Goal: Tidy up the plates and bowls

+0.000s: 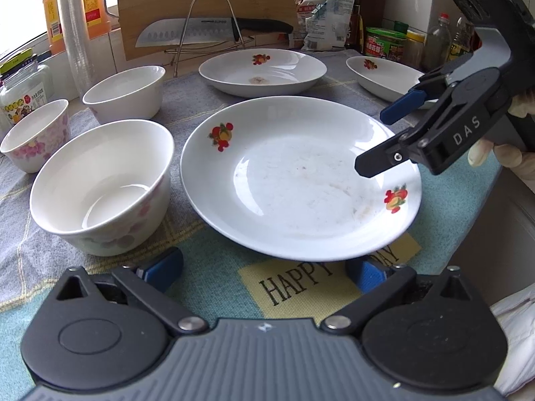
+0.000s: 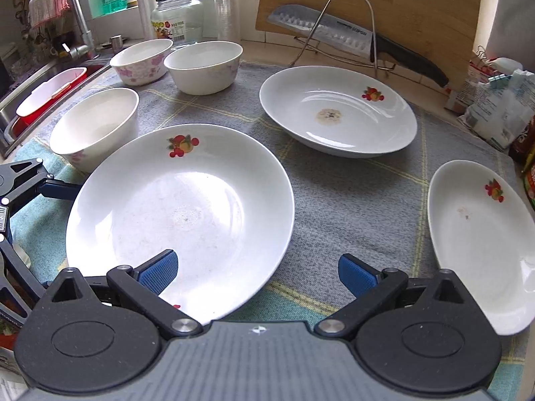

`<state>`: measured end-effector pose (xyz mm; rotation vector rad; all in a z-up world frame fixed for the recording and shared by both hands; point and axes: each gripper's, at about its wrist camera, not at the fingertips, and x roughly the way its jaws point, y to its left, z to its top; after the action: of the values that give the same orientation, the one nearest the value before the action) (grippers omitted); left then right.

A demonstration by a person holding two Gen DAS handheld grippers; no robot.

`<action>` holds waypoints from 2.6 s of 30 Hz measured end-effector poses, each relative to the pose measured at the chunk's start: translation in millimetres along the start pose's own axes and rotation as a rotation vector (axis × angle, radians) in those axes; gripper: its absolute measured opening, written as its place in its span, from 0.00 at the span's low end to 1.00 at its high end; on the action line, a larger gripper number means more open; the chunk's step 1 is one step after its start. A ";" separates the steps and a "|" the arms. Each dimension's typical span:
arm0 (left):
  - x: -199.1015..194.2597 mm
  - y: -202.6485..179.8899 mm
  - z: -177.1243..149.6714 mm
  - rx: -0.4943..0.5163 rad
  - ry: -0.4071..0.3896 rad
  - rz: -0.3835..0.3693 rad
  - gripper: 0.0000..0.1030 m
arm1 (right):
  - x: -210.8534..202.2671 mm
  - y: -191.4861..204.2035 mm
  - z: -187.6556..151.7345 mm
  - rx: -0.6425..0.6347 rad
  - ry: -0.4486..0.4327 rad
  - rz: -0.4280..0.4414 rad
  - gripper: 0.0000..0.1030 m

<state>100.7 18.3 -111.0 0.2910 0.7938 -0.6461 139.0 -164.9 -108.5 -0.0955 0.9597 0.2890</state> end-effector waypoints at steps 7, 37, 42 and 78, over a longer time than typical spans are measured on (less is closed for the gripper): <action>-1.2 -1.2 -1.6 -0.007 -0.004 0.011 1.00 | 14.3 -4.0 6.8 -0.050 0.038 0.034 1.00; 1.0 -6.2 3.0 0.061 -0.020 -0.060 0.99 | 16.3 -10.4 14.0 -0.239 0.096 0.142 1.00; 1.8 -0.9 1.8 0.118 -0.047 -0.116 0.99 | 17.9 -6.4 16.6 -0.202 0.115 0.122 1.00; -9.0 -7.2 -4.2 0.155 -0.135 -0.073 0.98 | 48.0 -28.8 77.0 -0.047 0.182 0.419 0.86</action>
<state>89.0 18.7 -107.3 0.3569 0.6278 -0.7894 234.1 -166.8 -105.0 0.0389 1.1517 0.6979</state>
